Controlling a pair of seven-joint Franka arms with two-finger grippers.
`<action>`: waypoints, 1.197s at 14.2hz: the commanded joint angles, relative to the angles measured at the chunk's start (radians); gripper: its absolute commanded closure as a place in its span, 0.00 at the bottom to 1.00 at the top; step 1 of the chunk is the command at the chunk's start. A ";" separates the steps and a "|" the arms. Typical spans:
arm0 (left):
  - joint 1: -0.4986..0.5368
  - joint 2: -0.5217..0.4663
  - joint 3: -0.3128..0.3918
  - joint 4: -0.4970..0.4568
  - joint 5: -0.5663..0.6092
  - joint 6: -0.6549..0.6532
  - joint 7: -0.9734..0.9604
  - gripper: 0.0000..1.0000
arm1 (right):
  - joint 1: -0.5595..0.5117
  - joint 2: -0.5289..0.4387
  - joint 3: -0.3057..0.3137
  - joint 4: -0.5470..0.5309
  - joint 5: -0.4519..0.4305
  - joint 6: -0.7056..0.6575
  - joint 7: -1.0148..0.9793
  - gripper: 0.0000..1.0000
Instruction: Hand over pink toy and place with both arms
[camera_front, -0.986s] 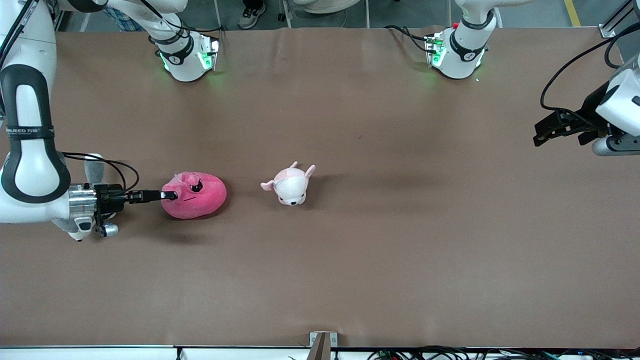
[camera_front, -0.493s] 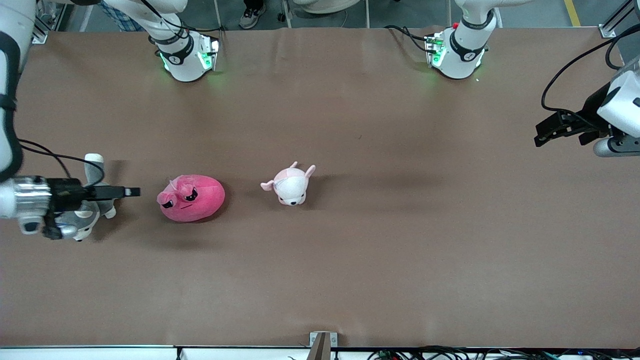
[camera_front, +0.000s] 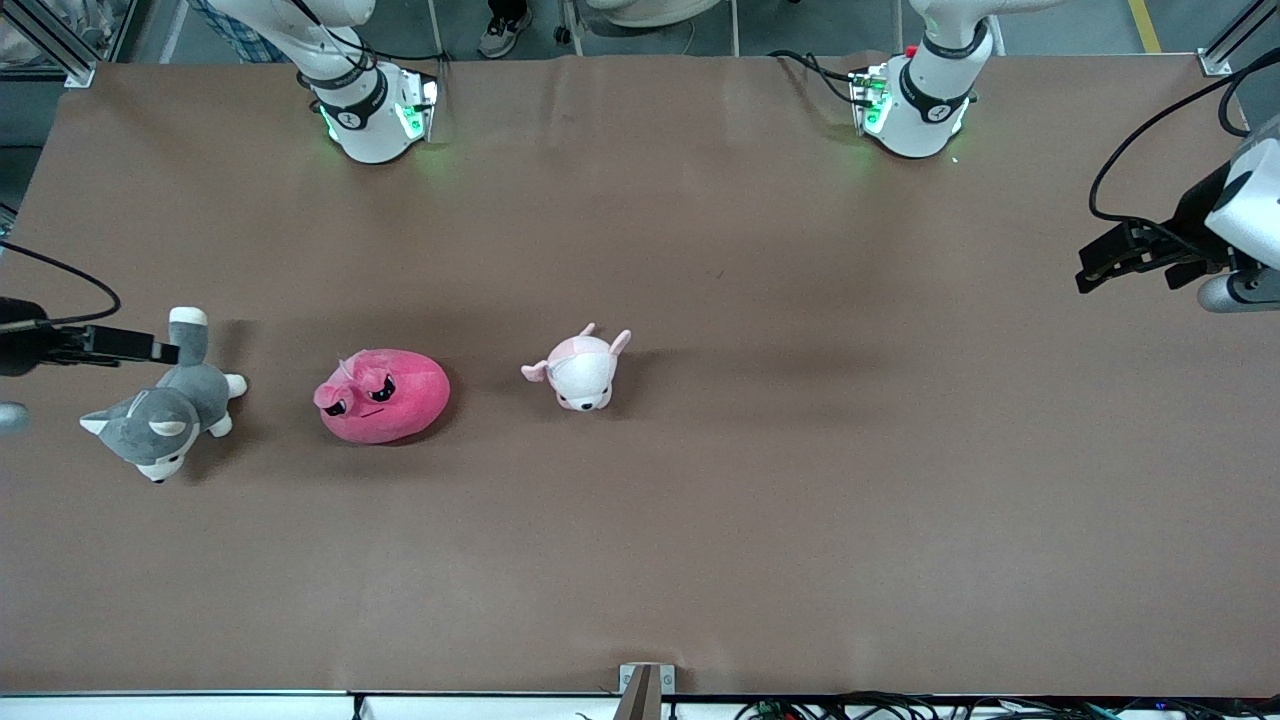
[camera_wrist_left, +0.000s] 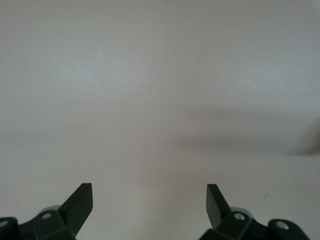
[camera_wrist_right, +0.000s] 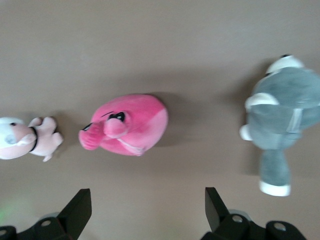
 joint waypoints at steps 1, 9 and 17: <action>0.019 -0.038 -0.001 -0.006 0.008 -0.013 0.014 0.00 | 0.011 -0.070 0.020 -0.005 -0.116 0.054 0.020 0.00; 0.013 -0.047 -0.053 -0.016 0.005 -0.045 -0.008 0.00 | 0.072 -0.163 0.013 -0.011 -0.199 0.112 0.044 0.00; 0.021 -0.049 -0.047 -0.012 0.003 -0.069 0.012 0.00 | 0.144 -0.242 -0.059 -0.124 -0.205 0.144 0.050 0.00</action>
